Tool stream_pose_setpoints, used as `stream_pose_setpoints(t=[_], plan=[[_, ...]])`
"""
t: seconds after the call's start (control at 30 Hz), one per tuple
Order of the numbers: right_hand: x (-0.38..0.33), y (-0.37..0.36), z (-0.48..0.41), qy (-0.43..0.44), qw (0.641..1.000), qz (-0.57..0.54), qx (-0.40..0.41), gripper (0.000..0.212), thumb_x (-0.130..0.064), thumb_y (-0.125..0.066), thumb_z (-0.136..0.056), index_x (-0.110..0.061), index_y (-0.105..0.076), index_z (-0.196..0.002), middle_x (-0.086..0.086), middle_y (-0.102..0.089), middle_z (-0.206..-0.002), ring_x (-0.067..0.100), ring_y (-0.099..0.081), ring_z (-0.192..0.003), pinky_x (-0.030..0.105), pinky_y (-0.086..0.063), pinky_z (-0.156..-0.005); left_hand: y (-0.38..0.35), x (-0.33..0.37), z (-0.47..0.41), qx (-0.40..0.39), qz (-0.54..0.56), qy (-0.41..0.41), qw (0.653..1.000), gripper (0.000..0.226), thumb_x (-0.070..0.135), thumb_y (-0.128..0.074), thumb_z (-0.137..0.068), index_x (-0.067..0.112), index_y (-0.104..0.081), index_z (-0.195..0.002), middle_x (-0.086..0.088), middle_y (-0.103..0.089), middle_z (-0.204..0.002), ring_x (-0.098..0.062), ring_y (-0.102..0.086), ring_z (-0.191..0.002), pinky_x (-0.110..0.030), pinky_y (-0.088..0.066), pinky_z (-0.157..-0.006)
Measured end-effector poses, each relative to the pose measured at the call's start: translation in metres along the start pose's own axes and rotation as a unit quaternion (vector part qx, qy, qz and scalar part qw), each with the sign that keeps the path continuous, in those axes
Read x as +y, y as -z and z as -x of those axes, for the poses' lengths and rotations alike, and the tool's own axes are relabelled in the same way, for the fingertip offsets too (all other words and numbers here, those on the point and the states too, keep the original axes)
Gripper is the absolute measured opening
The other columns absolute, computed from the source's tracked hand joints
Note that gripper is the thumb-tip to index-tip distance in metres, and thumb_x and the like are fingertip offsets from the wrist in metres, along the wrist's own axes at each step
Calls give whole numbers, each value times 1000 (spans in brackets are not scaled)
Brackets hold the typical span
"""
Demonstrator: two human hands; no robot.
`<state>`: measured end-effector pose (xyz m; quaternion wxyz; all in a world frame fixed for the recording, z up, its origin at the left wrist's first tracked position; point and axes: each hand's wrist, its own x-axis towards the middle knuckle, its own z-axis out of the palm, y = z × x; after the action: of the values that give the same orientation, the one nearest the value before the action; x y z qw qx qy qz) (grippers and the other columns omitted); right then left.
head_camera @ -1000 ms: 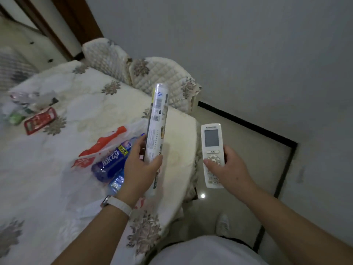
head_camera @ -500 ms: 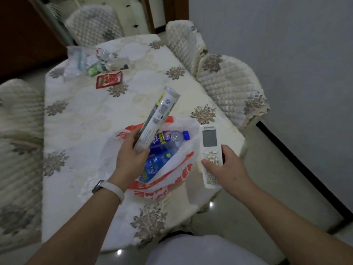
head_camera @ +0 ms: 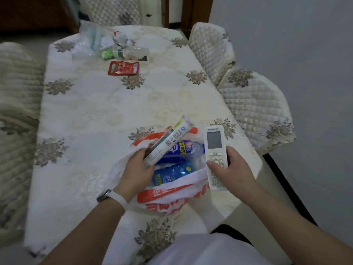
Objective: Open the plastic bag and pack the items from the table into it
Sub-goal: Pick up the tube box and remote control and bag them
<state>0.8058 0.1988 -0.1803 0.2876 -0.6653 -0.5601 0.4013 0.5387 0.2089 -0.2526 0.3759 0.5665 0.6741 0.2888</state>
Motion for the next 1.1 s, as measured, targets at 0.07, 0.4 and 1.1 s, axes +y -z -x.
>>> stream_pose_setpoints(t=[0.07,0.4,1.1], plan=[[-12,-9,-14,22,999,23,-33,26,-24,-73,-86,-29,-58,-106,-15,-67,-91,-9,-62,-78,16,-46,-62,7,-13,3,-7,-25,22,999,38,11,-67,-89,27,-57,-122,10,-62,-110,-10,-61,-101,-14,-45,-73],[-50,-46,-89,170,947,201,-182,35,-42,-66,-89,-28,-52,-118,-11,-65,-96,6,-61,-77,25,-44,-59,33,-33,23,-20,-270,69,960,48,19,-62,-85,26,-51,-132,-1,-62,-124,-21,-57,-107,-36,-53,-84],[-75,-111,-107,475,778,272,-309,37,-35,-61,-91,-25,-54,-127,-1,-60,-105,19,-55,-91,34,-47,-68,68,-16,21,243,-125,212,938,15,23,-54,-96,21,-66,-88,5,-62,-79,-22,-59,-81,-30,-39,-62]])
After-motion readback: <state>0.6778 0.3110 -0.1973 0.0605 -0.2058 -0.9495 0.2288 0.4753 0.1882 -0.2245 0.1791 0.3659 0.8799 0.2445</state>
